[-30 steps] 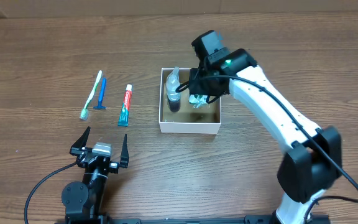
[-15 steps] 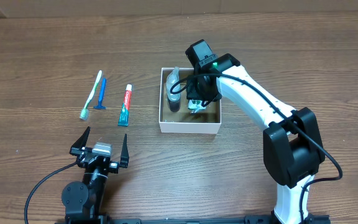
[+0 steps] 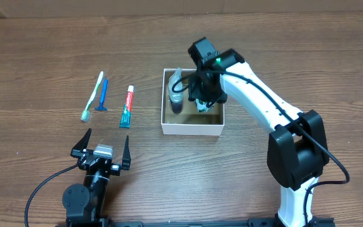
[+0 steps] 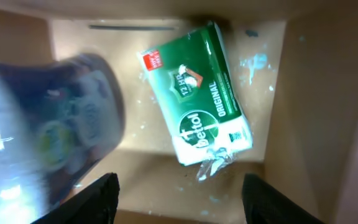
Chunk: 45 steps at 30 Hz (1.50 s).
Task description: Pack container
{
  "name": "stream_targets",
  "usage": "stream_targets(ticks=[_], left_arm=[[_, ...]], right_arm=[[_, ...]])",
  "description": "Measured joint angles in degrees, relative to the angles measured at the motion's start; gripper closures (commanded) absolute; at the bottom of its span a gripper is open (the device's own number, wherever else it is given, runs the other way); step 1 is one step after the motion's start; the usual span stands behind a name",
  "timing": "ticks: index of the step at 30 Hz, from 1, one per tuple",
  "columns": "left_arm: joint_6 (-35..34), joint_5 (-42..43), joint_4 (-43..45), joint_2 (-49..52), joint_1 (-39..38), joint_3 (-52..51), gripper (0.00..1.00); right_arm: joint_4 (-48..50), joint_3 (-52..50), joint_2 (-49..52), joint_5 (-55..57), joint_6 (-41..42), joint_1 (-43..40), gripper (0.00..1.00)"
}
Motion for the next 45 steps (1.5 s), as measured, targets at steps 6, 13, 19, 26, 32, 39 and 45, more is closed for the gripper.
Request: stream_targets(ticks=[6, 13, 19, 26, 32, 39, 45], left_arm=[[0.0, 0.02, 0.0, 0.0, 0.0, 0.0, 0.0], [0.0, 0.0, 0.0, 0.0, 0.0, 0.0, 0.0], [0.0, 0.02, 0.0, 0.0, 0.0, 0.0, 0.0], [0.0, 0.02, 0.0, 0.0, 0.0, 0.0, 0.0], [0.0, 0.0, 0.15, 0.0, 0.0, 0.0, 0.0], [-3.45, 5.29, 0.81, 0.0, 0.0, 0.0, 0.0], [-12.02, 11.82, -2.82, 0.07, 0.0, 1.4, 0.0]], right_arm=[[-10.43, 11.85, -0.52, 0.48, -0.7, 0.0, 0.3], [-25.33, 25.35, -6.47, 4.28, -0.79, -3.48, 0.09], [-31.06, 27.08, -10.58, 8.13, -0.74, -18.12, 0.0], [-32.52, 26.88, -10.08, 7.21, -0.76, -30.75, 0.0], [-32.83, 26.8, -10.08, 6.97, -0.76, -35.12, 0.0], [-32.33, 26.71, -10.08, 6.54, -0.79, -35.63, 0.0], [-32.28, 26.71, -10.08, 6.58, -0.76, -35.63, 0.0]])
